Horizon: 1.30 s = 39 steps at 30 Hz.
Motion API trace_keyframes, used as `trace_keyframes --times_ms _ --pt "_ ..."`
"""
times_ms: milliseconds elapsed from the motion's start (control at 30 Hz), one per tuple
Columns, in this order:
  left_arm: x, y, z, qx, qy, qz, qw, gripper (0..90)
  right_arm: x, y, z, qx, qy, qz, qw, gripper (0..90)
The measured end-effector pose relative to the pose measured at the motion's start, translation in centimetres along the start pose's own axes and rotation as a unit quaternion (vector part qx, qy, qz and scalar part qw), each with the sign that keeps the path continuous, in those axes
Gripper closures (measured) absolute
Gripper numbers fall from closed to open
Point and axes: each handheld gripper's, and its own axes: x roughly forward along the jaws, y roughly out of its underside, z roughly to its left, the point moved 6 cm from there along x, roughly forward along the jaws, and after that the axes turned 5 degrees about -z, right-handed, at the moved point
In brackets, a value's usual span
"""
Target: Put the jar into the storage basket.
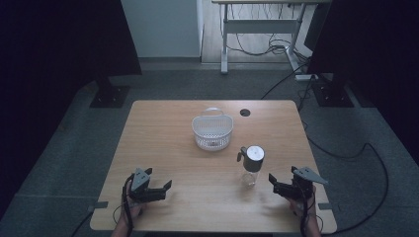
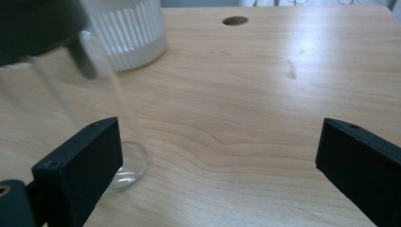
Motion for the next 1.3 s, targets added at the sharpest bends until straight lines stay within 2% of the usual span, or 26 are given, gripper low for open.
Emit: trace_keyframes --times_ms 233,467,633,833,1033,1300 --pt "0.0 0.0 0.1 -0.005 0.008 0.003 0.9999 4.5 -1.3 -1.4 1.3 -0.003 -0.022 -0.018 0.9996 1.7" --pt "0.0 0.1 0.5 -0.010 0.005 0.004 0.9999 4.5 -2.4 -2.4 3.0 -0.029 -0.053 -0.015 0.9980 1.7" --pt "0.0 0.1 0.5 -0.014 0.008 0.004 0.9999 4.5 -3.2 -3.3 3.8 -0.042 -0.057 -0.030 0.9970 2.5" --pt "0.0 0.1 0.5 -0.012 0.009 0.005 0.9999 5.0 -3.7 -3.9 4.6 -0.049 -0.069 -0.035 0.9958 2.7" --pt "0.0 0.1 0.5 -0.012 0.007 0.004 0.9999 4.9 -4.3 -4.6 6.0 -0.074 -0.079 -0.036 0.9934 3.1" --pt "0.0 0.1 0.5 -0.014 0.010 0.006 0.9998 5.3 -4.7 -5.4 7.6 -0.090 -0.093 -0.044 0.9906 2.7"
